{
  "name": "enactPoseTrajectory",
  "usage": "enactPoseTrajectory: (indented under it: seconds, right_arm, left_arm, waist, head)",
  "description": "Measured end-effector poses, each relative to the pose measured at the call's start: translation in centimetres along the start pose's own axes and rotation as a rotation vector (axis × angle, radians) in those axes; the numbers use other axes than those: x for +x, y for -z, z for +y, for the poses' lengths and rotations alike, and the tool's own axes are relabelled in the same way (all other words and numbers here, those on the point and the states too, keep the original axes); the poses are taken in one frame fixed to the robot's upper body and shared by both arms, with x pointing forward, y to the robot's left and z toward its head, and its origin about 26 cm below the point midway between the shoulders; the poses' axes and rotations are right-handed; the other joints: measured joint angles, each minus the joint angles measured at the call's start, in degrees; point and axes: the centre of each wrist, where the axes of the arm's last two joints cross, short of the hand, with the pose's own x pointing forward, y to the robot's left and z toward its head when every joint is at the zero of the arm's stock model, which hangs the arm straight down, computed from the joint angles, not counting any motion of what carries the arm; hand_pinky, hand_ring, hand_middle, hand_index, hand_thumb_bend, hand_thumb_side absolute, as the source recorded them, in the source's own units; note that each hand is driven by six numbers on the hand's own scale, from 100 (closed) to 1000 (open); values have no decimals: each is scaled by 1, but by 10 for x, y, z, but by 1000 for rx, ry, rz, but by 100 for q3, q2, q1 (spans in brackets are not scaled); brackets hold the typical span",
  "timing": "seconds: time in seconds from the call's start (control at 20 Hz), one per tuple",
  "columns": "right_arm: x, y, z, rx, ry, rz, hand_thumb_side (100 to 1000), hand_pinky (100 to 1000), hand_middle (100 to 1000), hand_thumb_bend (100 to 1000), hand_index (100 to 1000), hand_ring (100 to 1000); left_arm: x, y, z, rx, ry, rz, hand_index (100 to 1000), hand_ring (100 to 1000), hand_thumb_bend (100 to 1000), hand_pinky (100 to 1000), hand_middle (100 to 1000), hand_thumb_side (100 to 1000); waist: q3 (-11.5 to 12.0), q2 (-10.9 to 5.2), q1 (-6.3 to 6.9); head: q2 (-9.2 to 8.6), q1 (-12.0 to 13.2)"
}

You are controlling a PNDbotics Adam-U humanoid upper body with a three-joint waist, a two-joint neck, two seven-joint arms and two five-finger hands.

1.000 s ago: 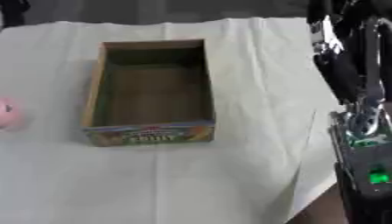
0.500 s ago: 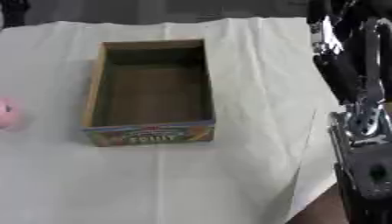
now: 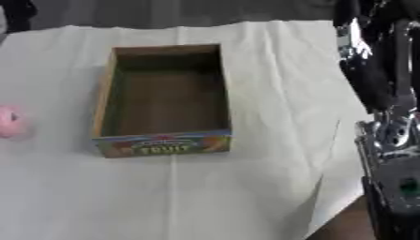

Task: Pick up objects on the table and place them in the box.

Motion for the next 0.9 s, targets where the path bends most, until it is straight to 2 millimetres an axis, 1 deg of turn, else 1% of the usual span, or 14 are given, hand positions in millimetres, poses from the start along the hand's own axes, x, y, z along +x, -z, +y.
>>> enactPoseTrajectory:
  seconds: [0.2,0.45,0.75,0.9]
  right_arm:
    - [-1,-1,0,5,0,3,677,672,614,274,801,747]
    - [-1,-2,1,11,2,3,677,672,614,275,801,747]
    - [-1,-3,1,14,1,5,679,672,613,280,801,745]
    - [-1,-3,2,22,3,6,680,672,613,282,802,744]
  left_arm:
    - [2,11,9,-42,159,-65,870,650,100,787,689,545]
    - [6,25,21,-157,373,-108,892,661,134,779,699,535]
    - [12,43,35,-314,612,-93,898,684,138,781,714,523]
    - [8,54,44,-402,711,-66,909,702,129,786,731,529]
  waist:
    - [-10,-19,32]
    - [-19,-42,67]
    - [-22,-54,95]
    - [-22,-54,85]
  head:
    - [5,36]
    - [20,102]
    - [21,168]
    - [29,200]
